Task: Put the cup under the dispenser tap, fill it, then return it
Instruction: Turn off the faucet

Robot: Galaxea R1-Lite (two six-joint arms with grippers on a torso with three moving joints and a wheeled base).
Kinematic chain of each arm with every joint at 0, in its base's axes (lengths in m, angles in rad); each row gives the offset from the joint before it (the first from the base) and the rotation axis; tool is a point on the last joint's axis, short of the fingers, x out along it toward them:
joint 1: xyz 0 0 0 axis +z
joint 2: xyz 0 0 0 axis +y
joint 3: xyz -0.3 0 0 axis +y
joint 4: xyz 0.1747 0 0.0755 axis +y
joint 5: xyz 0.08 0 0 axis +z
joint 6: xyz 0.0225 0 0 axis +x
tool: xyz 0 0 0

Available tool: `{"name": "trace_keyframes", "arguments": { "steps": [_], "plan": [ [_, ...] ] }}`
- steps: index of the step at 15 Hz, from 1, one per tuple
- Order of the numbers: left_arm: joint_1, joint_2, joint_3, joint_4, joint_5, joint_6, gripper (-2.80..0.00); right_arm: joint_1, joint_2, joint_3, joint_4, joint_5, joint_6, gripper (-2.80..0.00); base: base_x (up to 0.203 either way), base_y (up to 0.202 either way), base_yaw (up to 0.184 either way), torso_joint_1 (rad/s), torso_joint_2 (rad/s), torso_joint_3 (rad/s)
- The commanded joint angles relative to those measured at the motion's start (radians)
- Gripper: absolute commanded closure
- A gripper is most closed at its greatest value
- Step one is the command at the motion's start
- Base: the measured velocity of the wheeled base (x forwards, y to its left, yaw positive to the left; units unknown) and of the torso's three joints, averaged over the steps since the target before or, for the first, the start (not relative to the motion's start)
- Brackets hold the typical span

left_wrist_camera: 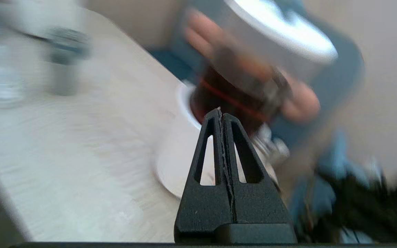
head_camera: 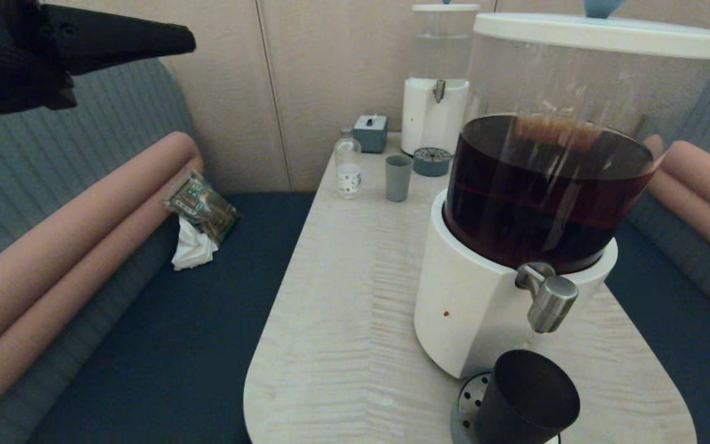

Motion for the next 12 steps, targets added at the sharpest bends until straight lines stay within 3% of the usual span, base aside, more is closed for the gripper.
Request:
{"name": "trace_keyframes", "arguments": {
  "steps": [1, 3, 4, 8, 10, 11, 12],
  "plan": [
    [-0.070, 0.054, -0.045, 0.068, -0.028, 0.039, 0.00, 0.000, -0.002, 0.009, 0.000, 0.001, -0.001, 0.00, 0.000, 0.000, 0.000, 0.000, 0.00, 0.000],
    [-0.172, 0.075, -0.080, 0.171, -0.037, 0.102, 0.00, 0.000, -0.002, 0.009, 0.000, 0.001, -0.001, 0.00, 0.000, 0.000, 0.000, 0.000, 0.00, 0.000],
    [-0.200, 0.090, -0.086, 0.204, -0.030, 0.180, 0.00, 0.000, -0.002, 0.009, 0.000, 0.001, -0.001, 0.00, 0.000, 0.000, 0.000, 0.000, 0.00, 0.000],
    [-0.276, 0.122, -0.131, 0.484, 0.106, 0.586, 0.00, 0.000, -0.002, 0.009, 0.000, 0.001, -0.001, 0.00, 0.000, 0.000, 0.000, 0.000, 0.00, 0.000],
    [-0.296, 0.149, -0.197, 0.641, 0.235, 0.827, 0.00, 0.000, -0.002, 0.009, 0.000, 0.001, -0.001, 0.00, 0.000, 0.000, 0.000, 0.000, 0.00, 0.000],
    [-0.319, 0.169, -0.232, 0.682, 0.319, 0.918, 0.00, 0.000, -0.002, 0.009, 0.000, 0.001, -0.001, 0.00, 0.000, 0.000, 0.000, 0.000, 0.00, 0.000],
    [-0.367, 0.187, -0.256, 0.696, 0.368, 0.944, 0.00, 0.000, -0.002, 0.009, 0.000, 0.000, 0.002, 0.00, 0.000, 0.000, 0.000, 0.000, 0.00, 0.000]
  ]
}}
